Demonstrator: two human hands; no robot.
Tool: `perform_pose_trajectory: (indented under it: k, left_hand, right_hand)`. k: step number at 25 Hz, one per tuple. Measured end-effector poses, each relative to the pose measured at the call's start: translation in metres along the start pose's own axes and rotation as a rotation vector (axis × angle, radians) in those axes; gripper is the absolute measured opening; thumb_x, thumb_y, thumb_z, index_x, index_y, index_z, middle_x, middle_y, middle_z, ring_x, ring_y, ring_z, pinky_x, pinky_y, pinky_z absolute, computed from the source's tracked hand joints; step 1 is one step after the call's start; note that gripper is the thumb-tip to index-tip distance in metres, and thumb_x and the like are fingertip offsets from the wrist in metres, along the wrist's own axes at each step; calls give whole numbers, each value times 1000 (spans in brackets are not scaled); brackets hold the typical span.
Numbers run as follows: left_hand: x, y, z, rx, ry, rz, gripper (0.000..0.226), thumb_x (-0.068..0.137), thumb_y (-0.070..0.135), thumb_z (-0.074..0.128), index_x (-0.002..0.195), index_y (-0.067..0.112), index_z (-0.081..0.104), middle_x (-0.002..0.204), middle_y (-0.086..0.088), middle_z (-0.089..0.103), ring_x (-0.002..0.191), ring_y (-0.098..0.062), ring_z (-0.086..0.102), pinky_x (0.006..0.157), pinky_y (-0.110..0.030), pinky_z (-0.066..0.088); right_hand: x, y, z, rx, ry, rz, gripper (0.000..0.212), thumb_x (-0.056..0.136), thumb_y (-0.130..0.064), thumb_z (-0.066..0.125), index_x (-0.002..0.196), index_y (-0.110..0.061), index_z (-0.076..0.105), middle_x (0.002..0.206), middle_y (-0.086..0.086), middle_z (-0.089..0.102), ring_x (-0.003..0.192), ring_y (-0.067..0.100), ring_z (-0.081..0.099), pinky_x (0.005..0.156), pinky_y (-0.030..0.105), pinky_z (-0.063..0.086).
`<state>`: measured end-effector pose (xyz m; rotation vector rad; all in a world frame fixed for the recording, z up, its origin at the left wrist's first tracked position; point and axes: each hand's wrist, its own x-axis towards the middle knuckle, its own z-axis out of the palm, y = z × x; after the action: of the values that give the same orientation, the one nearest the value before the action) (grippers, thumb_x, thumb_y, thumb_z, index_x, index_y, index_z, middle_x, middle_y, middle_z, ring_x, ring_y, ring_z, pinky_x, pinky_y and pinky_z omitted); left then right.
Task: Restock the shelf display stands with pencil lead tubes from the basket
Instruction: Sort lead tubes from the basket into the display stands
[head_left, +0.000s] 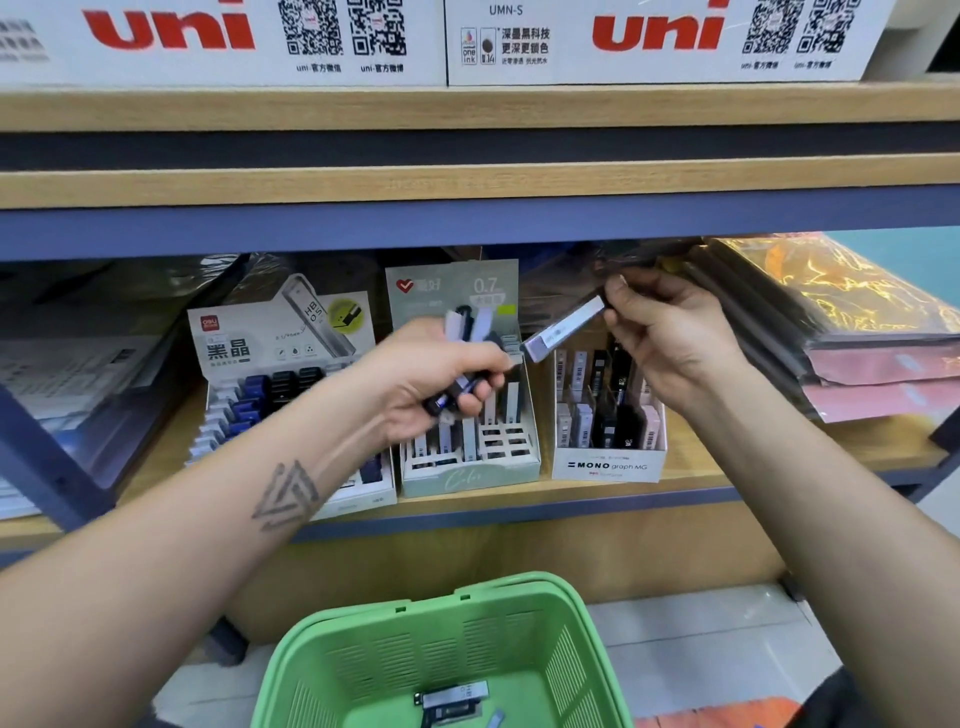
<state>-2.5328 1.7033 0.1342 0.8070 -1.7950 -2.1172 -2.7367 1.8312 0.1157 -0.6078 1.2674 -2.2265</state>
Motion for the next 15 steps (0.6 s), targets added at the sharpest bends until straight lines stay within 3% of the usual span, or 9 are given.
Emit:
perform_pose_trajectory:
  k: [2, 5, 9, 12, 15]
  left_hand:
    - [-2, 9, -17, -2, 63, 24, 10, 87, -2, 71, 91, -3, 62, 67, -11, 63, 45, -11, 51, 35, -16, 38]
    - [-3, 9, -34, 39, 207, 76, 11, 87, -4, 70, 94, -10, 63, 72, -16, 64, 45, -12, 50, 35, -17, 37]
    - [-2, 2, -42, 97, 272, 119, 24, 84, -7, 72, 101, -21, 62, 80, -25, 70, 46, -14, 52, 37, -19, 38]
    - [1, -1, -38, 197, 282, 163, 31, 82, -7, 72, 105, -23, 60, 90, -35, 70, 45, -14, 51, 38, -20, 38]
    - [9, -5, -34, 371, 290, 176, 34, 83, -5, 69, 112, -17, 58, 91, -30, 72, 49, -15, 53, 41, -24, 41]
  right_hand:
    - [-1, 6, 6, -102, -26, -30, 13, 90, 3, 69, 100, -5, 69, 86, 6, 76, 85, 18, 75, 74, 22, 58]
    - [-5, 19, 21, -579, -145, -145, 15, 90, -2, 72, 101, -12, 68, 90, 9, 76, 83, 18, 76, 73, 24, 60]
    - [-10, 30, 32, -1097, -213, -311, 16, 86, -17, 79, 90, -27, 67, 86, -9, 73, 79, 6, 70, 72, 17, 54]
    - [-11, 35, 33, -1171, -201, -389, 16, 87, -21, 79, 93, -30, 67, 88, -12, 69, 84, 2, 64, 74, 21, 53]
    - [-10, 37, 32, -1166, -183, -400, 17, 87, -22, 79, 93, -32, 66, 87, -16, 67, 84, 0, 63, 72, 19, 51]
